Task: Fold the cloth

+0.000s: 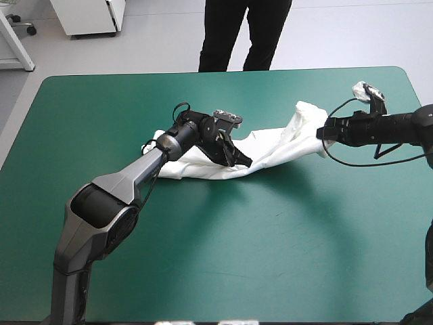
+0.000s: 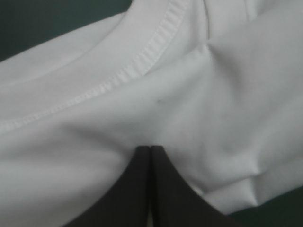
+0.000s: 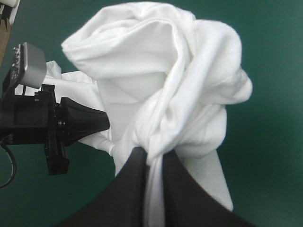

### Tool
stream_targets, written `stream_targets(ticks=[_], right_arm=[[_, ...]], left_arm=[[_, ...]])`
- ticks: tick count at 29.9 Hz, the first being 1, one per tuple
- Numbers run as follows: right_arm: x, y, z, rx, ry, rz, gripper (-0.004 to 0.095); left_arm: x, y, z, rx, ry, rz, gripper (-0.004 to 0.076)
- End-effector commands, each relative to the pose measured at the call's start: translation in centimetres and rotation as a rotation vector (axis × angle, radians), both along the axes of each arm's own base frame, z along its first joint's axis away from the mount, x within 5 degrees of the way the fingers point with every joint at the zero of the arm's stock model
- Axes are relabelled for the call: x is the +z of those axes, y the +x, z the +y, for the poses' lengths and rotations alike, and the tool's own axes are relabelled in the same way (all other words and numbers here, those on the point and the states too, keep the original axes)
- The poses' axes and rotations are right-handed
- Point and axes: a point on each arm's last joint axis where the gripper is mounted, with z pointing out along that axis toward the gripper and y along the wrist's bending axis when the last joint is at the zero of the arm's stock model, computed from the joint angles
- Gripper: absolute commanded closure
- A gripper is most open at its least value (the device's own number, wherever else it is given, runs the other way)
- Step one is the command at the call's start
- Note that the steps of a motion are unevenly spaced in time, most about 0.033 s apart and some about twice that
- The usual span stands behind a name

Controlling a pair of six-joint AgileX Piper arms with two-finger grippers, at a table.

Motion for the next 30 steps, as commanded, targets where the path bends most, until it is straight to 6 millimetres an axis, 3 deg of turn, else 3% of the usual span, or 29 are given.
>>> stream_targets(ticks=[1, 6, 8, 16, 18, 23, 30], right_arm=[[3.7, -0.6, 0.6, 0.019, 0.036, -0.116, 0.0925], [4.8, -0.4, 0.6, 0.026, 0.029, -0.149, 0.0925], [5.3, -0.4, 0.6, 0.037, 0.029, -0.16, 0.0925], [7.7, -0.4, 1.9, 0.097, 0.02, -0.219, 0.0925], [8.3, -0.4, 3.0, 0.131, 0.019, -0.239, 0.0925], [9.7, -0.2, 6.7, 0.216, 0.023, -0.291, 0.0925], [10.5, 0.2, 13.1, 0.304, 0.054, -0.333, 0.0925]], left_arm=[[3.0, -0.8, -0.1, 0.003, -0.051, -0.021, 0.0733], [3.5, -0.7, 0.0, -0.002, -0.039, -0.043, 0.0733], [5.3, -0.7, 0.5, 0.0, -0.012, -0.084, 0.0733], [18.4, -3.5, 3.9, 0.055, -0.033, -0.361, 0.0733], [21.7, -4.9, 5.3, 0.075, -0.034, -0.443, 0.0733], [27.8, -9.0, 8.7, 0.125, -0.071, -0.59, 0.0733], [31.5, -13.6, 12.3, 0.168, -0.066, -0.646, 0.0733]])
